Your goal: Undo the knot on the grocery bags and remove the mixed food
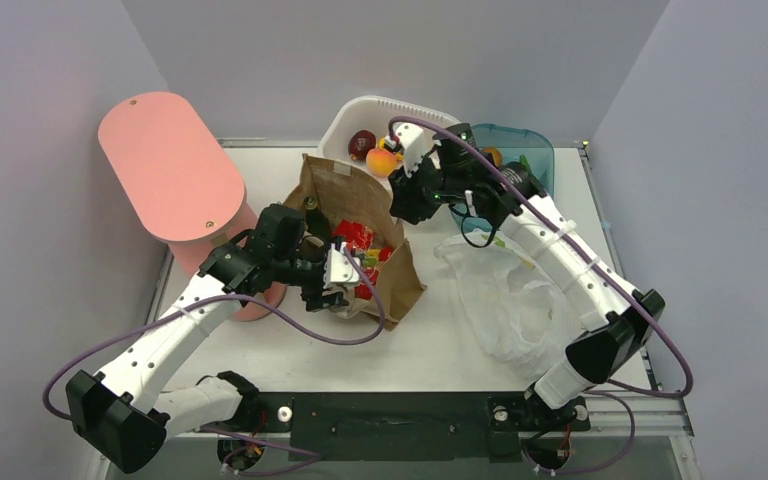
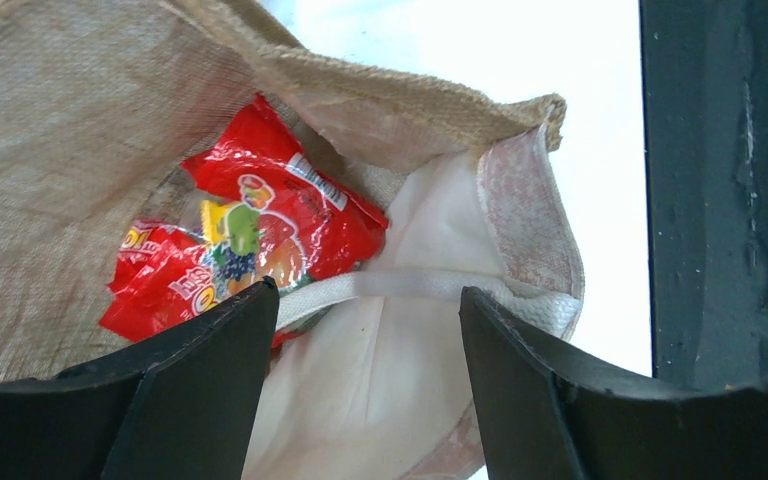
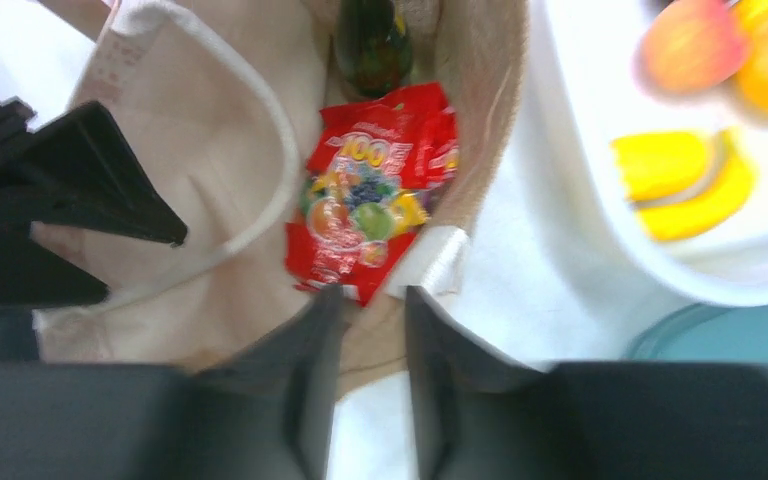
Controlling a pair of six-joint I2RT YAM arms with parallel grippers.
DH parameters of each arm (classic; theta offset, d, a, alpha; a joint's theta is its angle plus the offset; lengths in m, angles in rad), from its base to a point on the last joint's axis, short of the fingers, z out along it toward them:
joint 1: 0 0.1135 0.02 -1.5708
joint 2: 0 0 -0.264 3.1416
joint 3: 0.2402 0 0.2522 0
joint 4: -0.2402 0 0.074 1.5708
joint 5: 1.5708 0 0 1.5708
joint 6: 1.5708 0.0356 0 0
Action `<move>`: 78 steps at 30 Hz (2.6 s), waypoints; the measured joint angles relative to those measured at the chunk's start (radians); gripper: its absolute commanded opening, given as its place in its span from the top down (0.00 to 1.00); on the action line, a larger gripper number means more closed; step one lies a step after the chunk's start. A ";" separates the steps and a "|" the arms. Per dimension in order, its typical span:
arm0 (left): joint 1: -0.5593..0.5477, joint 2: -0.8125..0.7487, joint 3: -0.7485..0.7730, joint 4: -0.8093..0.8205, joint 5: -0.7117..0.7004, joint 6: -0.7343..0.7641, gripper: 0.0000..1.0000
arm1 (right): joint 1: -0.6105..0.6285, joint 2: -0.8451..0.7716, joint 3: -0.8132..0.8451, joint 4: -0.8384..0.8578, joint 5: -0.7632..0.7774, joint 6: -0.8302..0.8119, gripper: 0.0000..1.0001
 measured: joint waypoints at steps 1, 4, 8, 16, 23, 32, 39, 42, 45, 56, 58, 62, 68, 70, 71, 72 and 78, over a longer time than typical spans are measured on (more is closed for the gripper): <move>-0.002 0.006 0.000 -0.005 0.005 0.011 0.35 | 0.000 -0.017 -0.002 0.000 0.010 0.000 0.26; -0.010 0.029 0.000 -0.018 0.015 0.037 0.35 | 0.001 -0.048 -0.002 0.016 0.068 -0.008 0.12; -0.013 0.050 0.001 -0.020 0.022 0.056 0.35 | 0.001 -0.021 -0.002 0.026 0.134 0.000 0.10; -0.016 0.079 0.023 -0.026 0.028 0.072 0.35 | 0.007 0.124 -0.047 0.011 0.161 0.033 0.95; 0.018 0.104 0.035 0.012 0.022 0.073 0.31 | 0.008 0.124 -0.050 -0.024 0.103 -0.012 1.00; 0.038 0.236 0.111 0.055 -0.023 0.218 0.30 | 0.011 -0.040 -0.165 -0.042 0.043 -0.174 1.00; -0.005 0.411 0.126 0.079 -0.103 0.381 0.30 | 0.013 -0.067 -0.191 -0.051 0.027 -0.232 1.00; -0.005 0.503 0.136 0.081 -0.115 0.435 0.29 | 0.012 -0.067 -0.197 -0.048 0.022 -0.241 1.00; -0.008 0.609 0.168 0.074 -0.118 0.481 0.29 | 0.011 -0.067 -0.202 -0.042 0.018 -0.246 1.00; -0.033 0.822 0.321 0.045 -0.122 0.535 0.78 | -0.069 -0.034 -0.210 -0.036 0.004 -0.254 1.00; -0.037 0.823 0.320 0.063 -0.126 0.521 1.00 | -0.089 -0.023 -0.210 -0.032 -0.005 -0.251 1.00; -0.037 0.812 0.323 0.112 -0.122 0.460 1.00 | -0.121 -0.001 -0.203 -0.021 -0.012 -0.245 1.00; -0.022 0.779 0.323 0.156 -0.085 0.296 1.00 | -0.172 0.012 -0.192 -0.018 -0.015 -0.245 1.00; -0.010 0.737 0.319 0.180 -0.060 0.222 1.00 | -0.188 0.012 -0.192 -0.016 -0.015 -0.246 1.00; -0.005 0.713 0.316 0.190 -0.050 0.192 1.00 | -0.194 0.012 -0.192 -0.016 -0.015 -0.246 1.00; 0.004 0.682 0.313 0.198 -0.036 0.156 1.00 | -0.199 0.012 -0.192 -0.015 -0.015 -0.246 1.00; 0.063 0.486 0.309 0.226 0.032 -0.008 1.00 | -0.235 0.012 -0.192 -0.013 -0.016 -0.233 1.00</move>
